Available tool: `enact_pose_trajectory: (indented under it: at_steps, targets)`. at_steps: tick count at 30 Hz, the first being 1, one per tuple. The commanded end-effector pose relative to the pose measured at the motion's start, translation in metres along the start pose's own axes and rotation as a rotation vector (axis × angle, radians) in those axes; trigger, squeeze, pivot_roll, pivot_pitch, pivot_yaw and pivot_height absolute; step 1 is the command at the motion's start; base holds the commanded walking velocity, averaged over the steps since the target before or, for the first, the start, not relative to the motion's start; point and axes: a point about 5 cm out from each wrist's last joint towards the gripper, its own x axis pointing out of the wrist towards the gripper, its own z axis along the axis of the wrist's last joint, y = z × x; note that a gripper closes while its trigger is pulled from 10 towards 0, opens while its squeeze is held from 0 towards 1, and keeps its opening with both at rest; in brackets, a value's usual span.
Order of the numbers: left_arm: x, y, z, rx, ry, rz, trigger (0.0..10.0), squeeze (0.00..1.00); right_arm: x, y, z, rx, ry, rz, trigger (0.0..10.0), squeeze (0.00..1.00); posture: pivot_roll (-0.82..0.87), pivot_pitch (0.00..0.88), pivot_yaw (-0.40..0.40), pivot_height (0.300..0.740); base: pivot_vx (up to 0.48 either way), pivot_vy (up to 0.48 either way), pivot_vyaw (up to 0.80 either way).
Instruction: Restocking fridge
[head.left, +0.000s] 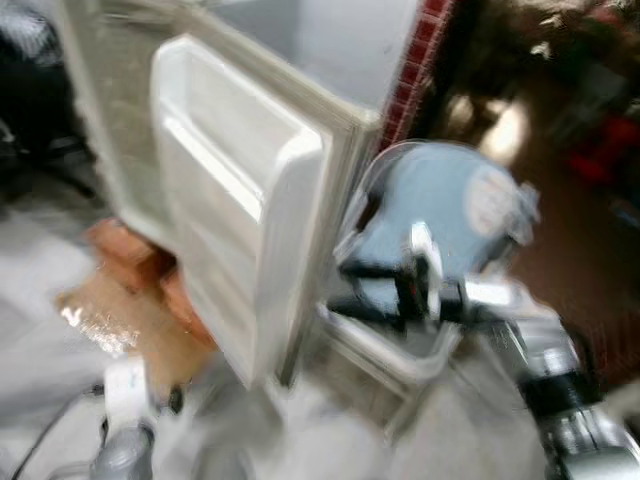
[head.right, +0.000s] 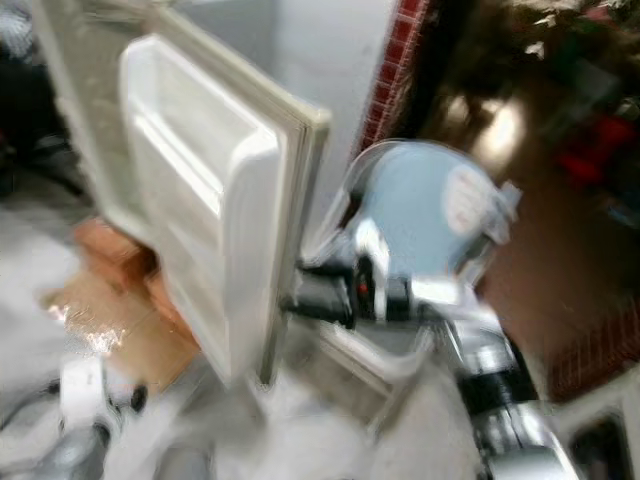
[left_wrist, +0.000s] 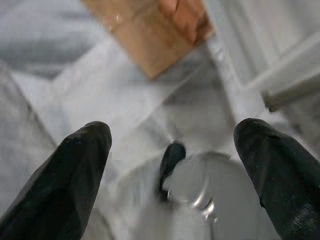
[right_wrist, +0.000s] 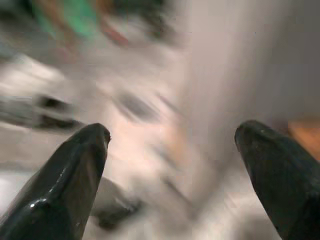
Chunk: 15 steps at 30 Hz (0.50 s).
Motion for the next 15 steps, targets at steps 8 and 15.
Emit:
enact_pose_trajectory:
  at_steps: [8, 15]
  targets:
    - [0.002, -0.007, 0.015, 0.004, -0.046, -0.018, 10.0, 0.0, 0.006, -0.059, 0.052, -0.038, -0.1, -0.744, 10.0, 0.0, 0.15, 0.009, -0.119, 0.74, 0.0, 0.0, 0.0]
    - [0.002, -0.007, 0.016, 0.006, -0.048, -0.015, 10.0, 0.0, 0.054, -0.01, 0.112, 0.173, -0.447, -0.351, 10.0, 0.0, 0.15, 0.007, -0.123, 0.74, 0.0, 0.0, 0.0]
